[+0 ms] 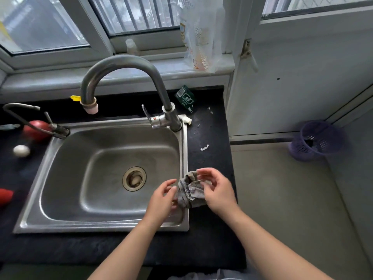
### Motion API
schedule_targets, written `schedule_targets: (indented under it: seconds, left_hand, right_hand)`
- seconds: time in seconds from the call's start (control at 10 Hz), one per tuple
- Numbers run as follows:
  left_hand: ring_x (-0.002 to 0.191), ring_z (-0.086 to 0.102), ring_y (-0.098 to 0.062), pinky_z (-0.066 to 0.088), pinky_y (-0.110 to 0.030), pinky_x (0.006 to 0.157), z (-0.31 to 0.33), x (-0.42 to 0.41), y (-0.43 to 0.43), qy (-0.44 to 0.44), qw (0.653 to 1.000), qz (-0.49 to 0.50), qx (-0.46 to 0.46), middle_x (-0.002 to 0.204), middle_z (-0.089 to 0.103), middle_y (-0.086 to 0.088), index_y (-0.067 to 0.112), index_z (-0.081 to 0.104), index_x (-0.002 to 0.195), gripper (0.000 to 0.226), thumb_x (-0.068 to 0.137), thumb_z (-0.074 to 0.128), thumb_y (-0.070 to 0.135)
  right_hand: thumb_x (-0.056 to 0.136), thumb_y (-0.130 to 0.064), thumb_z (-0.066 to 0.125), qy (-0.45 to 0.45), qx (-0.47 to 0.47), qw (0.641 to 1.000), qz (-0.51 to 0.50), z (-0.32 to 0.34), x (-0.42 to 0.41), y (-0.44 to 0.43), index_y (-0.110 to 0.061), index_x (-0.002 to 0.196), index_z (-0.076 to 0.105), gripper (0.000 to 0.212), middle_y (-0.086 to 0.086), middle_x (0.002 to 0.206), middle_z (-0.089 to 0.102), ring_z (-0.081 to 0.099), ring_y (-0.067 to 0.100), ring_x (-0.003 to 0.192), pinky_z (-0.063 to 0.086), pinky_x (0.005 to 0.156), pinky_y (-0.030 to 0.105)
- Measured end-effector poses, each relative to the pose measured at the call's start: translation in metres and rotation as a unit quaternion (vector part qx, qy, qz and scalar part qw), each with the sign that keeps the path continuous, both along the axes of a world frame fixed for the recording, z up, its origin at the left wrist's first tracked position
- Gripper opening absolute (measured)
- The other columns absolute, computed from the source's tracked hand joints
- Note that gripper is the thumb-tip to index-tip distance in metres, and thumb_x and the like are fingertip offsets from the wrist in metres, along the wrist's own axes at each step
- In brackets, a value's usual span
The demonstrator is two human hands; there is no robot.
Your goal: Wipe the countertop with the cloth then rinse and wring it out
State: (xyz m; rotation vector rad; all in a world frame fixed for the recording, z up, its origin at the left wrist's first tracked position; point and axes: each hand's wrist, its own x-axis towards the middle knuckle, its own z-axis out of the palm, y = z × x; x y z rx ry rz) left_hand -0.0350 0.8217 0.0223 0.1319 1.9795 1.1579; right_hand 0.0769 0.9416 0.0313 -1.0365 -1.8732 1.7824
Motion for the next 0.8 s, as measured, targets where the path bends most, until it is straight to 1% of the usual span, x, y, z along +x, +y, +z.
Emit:
schedule_targets:
  seconds: [0.1,0.2,0.3,0.4,0.5,0.6,0.7,0.8]
  left_hand:
    - [0.082,0.06,-0.014,0.054,-0.039,0.077,0.001,0.003,0.0,0.1,0.993,-0.051,-0.032,0.101,0.061,0.008,0.035,0.058,0.11,0.026,0.086,0.066,0.031]
    - [0.088,0.06,-0.011,0.049,-0.027,0.081,0.007,0.011,0.013,0.142,0.987,-0.066,-0.043,0.092,0.059,0.014,0.029,0.059,0.108,0.033,0.079,0.074,0.026]
    - [0.084,0.066,-0.012,0.054,-0.029,0.079,0.004,0.014,0.021,0.166,0.982,-0.081,-0.021,0.094,0.063,0.012,0.034,0.059,0.105,0.037,0.079,0.072,0.01]
    - [0.086,0.068,-0.009,0.055,-0.021,0.075,0.004,0.018,0.028,0.11,0.986,-0.109,0.054,0.107,0.065,0.0,0.039,0.055,0.106,0.047,0.082,0.065,0.0]
    - [0.103,0.06,-0.007,0.045,-0.015,0.088,0.003,0.021,0.038,0.205,0.964,-0.171,0.006,0.123,0.059,0.003,0.03,0.053,0.125,0.045,0.085,0.066,0.015]
    - [0.127,0.04,-0.009,0.037,-0.023,0.101,-0.001,0.023,0.037,0.358,0.899,-0.247,-0.055,0.141,0.038,0.005,0.03,0.036,0.143,0.062,0.087,0.063,0.025]
    - [0.137,0.031,-0.011,0.041,-0.027,0.098,-0.007,0.026,0.031,0.407,0.838,-0.348,-0.104,0.151,0.031,0.007,0.038,0.029,0.145,0.052,0.097,0.045,0.032]
    - [0.136,0.032,-0.013,0.041,-0.03,0.1,-0.007,0.021,0.033,0.408,0.828,-0.366,-0.118,0.15,0.034,0.006,0.037,0.031,0.145,0.049,0.097,0.042,0.036]
  right_hand:
    - [0.078,0.002,0.062,-0.059,0.088,0.993,-0.043,-0.004,0.016,0.014,-0.031,0.098,0.059,0.039,-0.012,0.105,0.057,0.057,0.004,0.095,0.049,0.082,0.02]
    - [0.077,-0.015,0.071,-0.143,0.065,0.986,0.056,-0.013,0.022,0.011,-0.024,0.115,0.057,0.042,-0.009,0.115,0.054,0.056,0.008,0.096,0.05,0.087,0.027]
    - [0.078,-0.015,0.071,-0.114,0.09,0.989,0.029,-0.017,0.022,0.004,-0.02,0.119,0.058,0.043,-0.009,0.113,0.056,0.056,0.008,0.097,0.05,0.091,0.032]
    - [0.079,-0.014,0.071,-0.083,0.144,0.985,-0.047,-0.011,0.025,0.006,-0.019,0.119,0.06,0.042,-0.01,0.113,0.05,0.05,0.006,0.107,0.044,0.097,0.027]
    - [0.085,-0.025,0.065,-0.173,0.195,0.965,0.035,-0.009,0.03,0.008,-0.023,0.136,0.046,0.055,-0.002,0.131,0.038,0.038,0.014,0.124,0.035,0.103,0.025]
    - [0.095,-0.039,0.044,-0.335,0.229,0.902,0.15,-0.012,0.03,0.007,-0.031,0.149,0.013,0.063,0.003,0.151,0.013,0.021,0.023,0.136,0.031,0.108,0.035]
    - [0.096,-0.044,0.036,-0.342,0.236,0.893,0.169,-0.014,0.031,0.009,-0.032,0.149,0.003,0.064,0.003,0.153,0.006,0.019,0.025,0.136,0.03,0.108,0.038]
    - [0.095,-0.044,0.041,-0.314,0.213,0.911,0.165,-0.01,0.036,0.016,-0.031,0.149,0.009,0.064,0.002,0.152,0.011,0.021,0.023,0.136,0.029,0.11,0.036]
